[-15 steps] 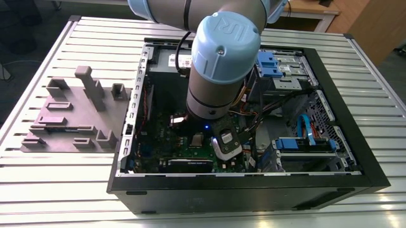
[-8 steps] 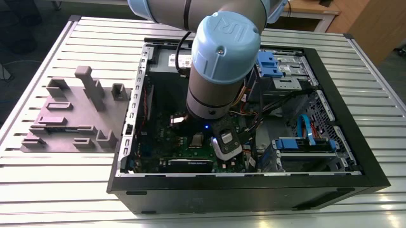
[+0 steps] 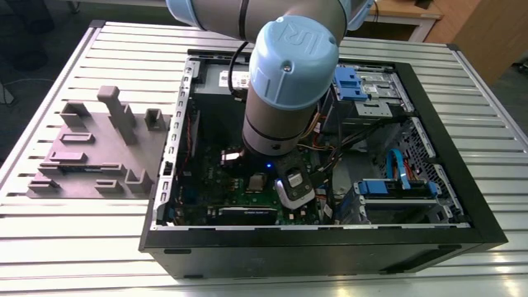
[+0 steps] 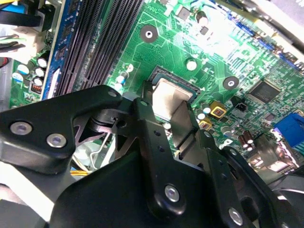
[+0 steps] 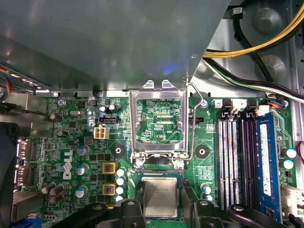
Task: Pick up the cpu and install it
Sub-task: 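Place the cpu into insertion slot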
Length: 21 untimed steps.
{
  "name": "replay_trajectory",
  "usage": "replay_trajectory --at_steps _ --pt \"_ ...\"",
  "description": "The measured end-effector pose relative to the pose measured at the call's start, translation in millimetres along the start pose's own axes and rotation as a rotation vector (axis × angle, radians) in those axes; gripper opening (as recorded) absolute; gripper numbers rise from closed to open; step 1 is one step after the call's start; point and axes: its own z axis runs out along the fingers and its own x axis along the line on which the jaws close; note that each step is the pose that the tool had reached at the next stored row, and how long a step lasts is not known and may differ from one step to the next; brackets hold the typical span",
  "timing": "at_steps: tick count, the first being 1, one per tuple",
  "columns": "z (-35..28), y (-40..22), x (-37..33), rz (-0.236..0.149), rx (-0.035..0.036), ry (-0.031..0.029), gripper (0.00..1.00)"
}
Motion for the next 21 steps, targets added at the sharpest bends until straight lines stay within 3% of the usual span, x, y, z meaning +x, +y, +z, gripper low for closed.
replay_trajectory --at_steps 21 --pt "-2.4 0.4 -0.1 0.0 -0.0004 -0.0001 0.43"
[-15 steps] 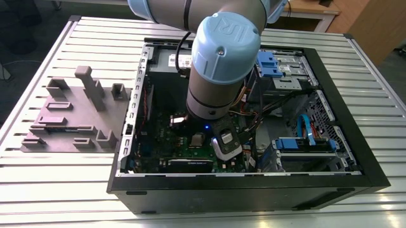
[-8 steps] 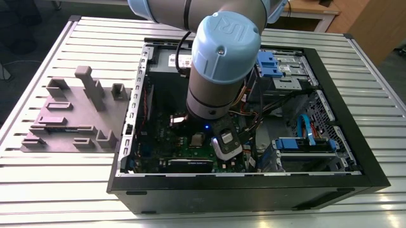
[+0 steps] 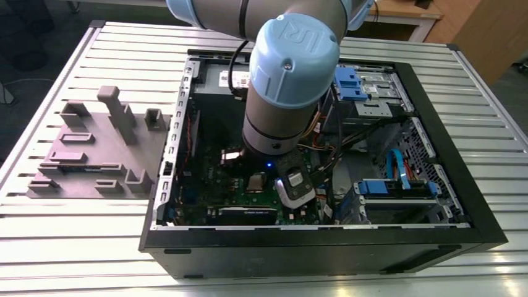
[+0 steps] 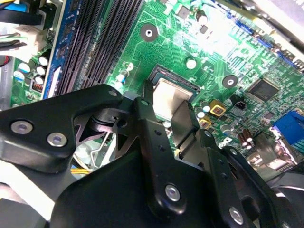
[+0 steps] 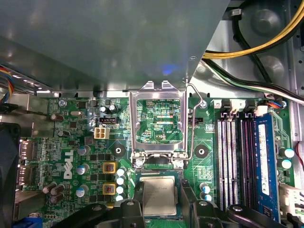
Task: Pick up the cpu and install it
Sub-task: 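Place the cpu into insertion slot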
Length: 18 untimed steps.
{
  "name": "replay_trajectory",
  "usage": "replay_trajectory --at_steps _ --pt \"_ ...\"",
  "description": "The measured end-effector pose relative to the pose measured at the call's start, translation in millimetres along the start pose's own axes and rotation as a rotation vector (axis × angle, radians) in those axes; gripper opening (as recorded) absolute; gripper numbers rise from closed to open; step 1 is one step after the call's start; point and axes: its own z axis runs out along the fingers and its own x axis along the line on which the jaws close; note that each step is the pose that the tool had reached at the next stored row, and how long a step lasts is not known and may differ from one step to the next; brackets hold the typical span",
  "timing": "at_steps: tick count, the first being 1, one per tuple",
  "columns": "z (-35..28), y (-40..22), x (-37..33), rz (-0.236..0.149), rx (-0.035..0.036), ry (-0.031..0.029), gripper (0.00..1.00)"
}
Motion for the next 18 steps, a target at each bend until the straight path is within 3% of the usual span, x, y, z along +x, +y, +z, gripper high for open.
replay_trajectory --at_steps 18 --pt "1.7 -0.2 -2.1 0.0 0.0001 0.0001 0.43"
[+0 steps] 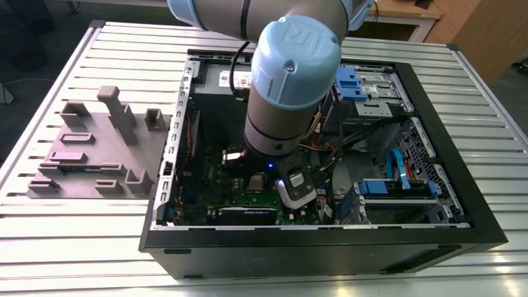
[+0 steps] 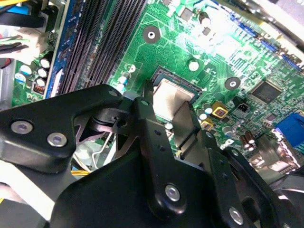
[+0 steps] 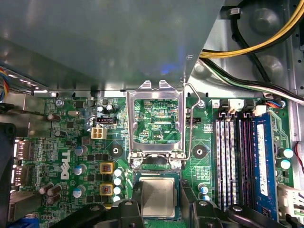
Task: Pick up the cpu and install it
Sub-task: 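Place the cpu into insertion slot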
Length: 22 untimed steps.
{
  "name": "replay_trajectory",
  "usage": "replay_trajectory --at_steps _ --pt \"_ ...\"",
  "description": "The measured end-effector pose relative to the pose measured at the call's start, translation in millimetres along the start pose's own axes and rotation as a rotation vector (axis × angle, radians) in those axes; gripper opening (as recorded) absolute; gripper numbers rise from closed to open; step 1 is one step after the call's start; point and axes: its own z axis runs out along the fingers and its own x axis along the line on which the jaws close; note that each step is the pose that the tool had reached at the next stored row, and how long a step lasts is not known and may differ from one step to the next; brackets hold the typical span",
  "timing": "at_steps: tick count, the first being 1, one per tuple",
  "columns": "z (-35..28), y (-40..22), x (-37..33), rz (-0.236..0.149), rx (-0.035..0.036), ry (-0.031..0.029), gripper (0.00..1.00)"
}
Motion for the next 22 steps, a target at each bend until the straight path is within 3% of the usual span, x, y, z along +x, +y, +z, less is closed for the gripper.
replay_trajectory --at_steps 22 --pt "-6.4 0.9 0.3 0.0 -0.0006 0.0001 0.43"
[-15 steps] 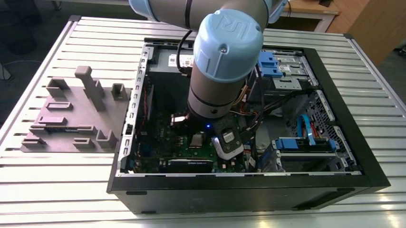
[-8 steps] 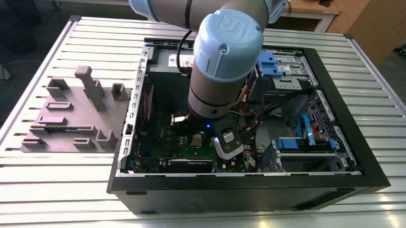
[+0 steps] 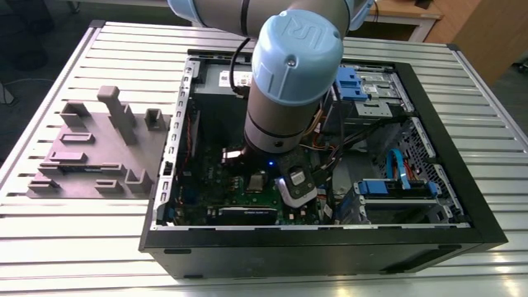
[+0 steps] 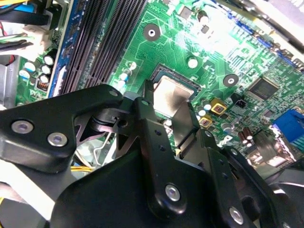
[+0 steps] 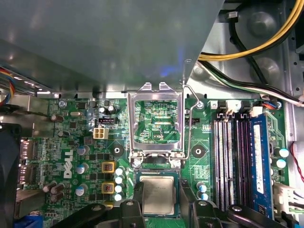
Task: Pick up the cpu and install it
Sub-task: 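Place the cpu into insertion slot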
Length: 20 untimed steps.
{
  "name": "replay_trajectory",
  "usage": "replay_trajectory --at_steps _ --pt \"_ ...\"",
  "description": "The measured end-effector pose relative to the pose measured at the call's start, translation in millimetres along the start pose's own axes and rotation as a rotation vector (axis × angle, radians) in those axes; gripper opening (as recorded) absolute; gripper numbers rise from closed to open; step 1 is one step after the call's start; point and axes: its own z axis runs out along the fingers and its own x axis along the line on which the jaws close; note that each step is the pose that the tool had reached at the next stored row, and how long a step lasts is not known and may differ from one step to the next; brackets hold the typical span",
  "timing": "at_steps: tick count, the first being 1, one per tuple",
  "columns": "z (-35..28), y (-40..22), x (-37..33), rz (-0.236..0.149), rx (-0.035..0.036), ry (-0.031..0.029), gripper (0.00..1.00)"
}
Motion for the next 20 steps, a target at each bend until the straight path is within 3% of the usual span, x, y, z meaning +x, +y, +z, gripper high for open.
replay_trajectory --at_steps 7,9,10,18,19,20 --pt "-6.9 1.0 0.3 0.0 0.0 0.0 0.43" --pt "-7.7 1.2 0.4 0.0 -0.0004 0.0 0.44" --pt "-8.0 1.2 0.4 0.0 -0.0004 0.0 0.5" --pt "-13.3 1.9 0.6 0.0 -0.0001 0.0006 0.49" --pt "-13.9 2.0 0.6 0.0 -0.0001 0.0007 0.43" --pt "-14.4 2.0 0.7 0.0 -0.0001 0.0009 0.43"
